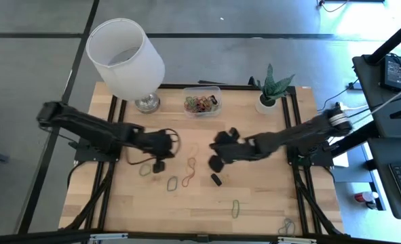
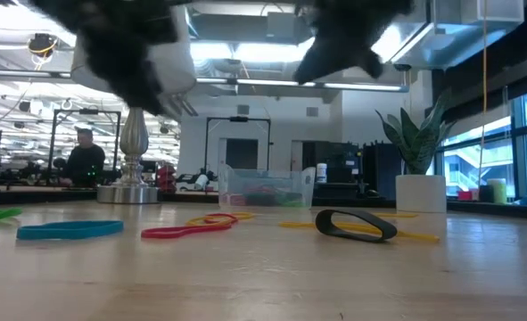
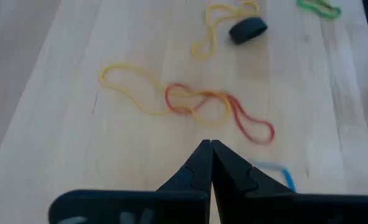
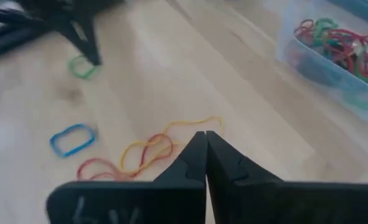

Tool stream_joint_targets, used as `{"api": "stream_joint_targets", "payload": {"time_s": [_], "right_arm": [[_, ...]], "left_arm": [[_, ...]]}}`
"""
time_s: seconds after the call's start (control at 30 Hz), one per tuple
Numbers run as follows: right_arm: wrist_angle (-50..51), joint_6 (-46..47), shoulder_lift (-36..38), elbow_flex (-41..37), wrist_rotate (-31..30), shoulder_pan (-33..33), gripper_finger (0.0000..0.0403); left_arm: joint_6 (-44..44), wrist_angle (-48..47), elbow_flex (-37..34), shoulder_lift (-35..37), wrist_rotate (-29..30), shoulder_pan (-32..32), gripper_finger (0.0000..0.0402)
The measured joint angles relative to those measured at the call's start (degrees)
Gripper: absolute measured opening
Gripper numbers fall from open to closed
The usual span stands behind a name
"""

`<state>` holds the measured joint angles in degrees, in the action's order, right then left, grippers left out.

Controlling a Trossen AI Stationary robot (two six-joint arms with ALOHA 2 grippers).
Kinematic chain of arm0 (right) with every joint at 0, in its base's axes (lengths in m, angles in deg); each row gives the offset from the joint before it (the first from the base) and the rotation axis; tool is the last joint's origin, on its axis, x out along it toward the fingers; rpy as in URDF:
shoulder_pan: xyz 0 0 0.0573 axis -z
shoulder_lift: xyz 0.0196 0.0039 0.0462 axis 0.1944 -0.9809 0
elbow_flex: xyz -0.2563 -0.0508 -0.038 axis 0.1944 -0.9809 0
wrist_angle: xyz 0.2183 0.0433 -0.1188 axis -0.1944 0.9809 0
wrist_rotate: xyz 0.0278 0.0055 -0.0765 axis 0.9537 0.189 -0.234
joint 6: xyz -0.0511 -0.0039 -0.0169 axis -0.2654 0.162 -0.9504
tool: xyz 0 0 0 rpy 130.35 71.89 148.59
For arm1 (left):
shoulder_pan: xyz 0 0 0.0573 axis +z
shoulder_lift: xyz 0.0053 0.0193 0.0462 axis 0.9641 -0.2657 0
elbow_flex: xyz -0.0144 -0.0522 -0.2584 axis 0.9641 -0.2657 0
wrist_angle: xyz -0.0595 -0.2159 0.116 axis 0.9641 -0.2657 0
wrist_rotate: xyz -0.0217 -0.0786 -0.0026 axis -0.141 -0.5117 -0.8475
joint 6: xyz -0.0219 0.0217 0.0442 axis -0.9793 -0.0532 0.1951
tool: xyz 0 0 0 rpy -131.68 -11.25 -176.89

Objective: Pick and place rubber bands into bin
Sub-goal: Put the top yellow rubber band into the transparent bin

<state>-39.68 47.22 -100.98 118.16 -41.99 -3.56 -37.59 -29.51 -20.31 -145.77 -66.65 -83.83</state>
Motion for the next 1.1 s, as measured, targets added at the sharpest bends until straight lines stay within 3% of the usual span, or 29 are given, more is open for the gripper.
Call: {"api": "stream_joint_targets", "payload": {"time_s": [0.27,0.47,0.67,0.8,1.0,1.1], "right_arm": [[20.43,8.18,-18.84,23.38,10.23,7.49,0.0034],[21.93,9.03,-27.46,30.45,18.35,11.19,0.0078],[23.16,9.21,-31.95,31.12,20.08,12.34,0.0127],[22.45,8.73,-34.25,31.14,18.32,12.66,0.0139],[21.44,7.9,-38.03,31.26,17.13,13.1,0.0126],[21.33,8.25,-39.23,31.46,17.6,12.95,0.0098]], "left_arm": [[-4.31,2.94,-12.75,21.17,2.32,-3.42,0.0001],[-8.48,1.31,-15.27,30.13,4.33,-5.51,0.0001],[-8.64,1.39,-15.15,32.28,4.7,-7.36,0.0002],[-8.88,0.98,-15.17,32.46,5.15,-8.16,0.0001],[-8.86,0.94,-15.16,32.39,5.22,-8.37,0.0002],[-8.88,0.9,-15.16,32.39,5.86,-8.36,0.0001]]}}
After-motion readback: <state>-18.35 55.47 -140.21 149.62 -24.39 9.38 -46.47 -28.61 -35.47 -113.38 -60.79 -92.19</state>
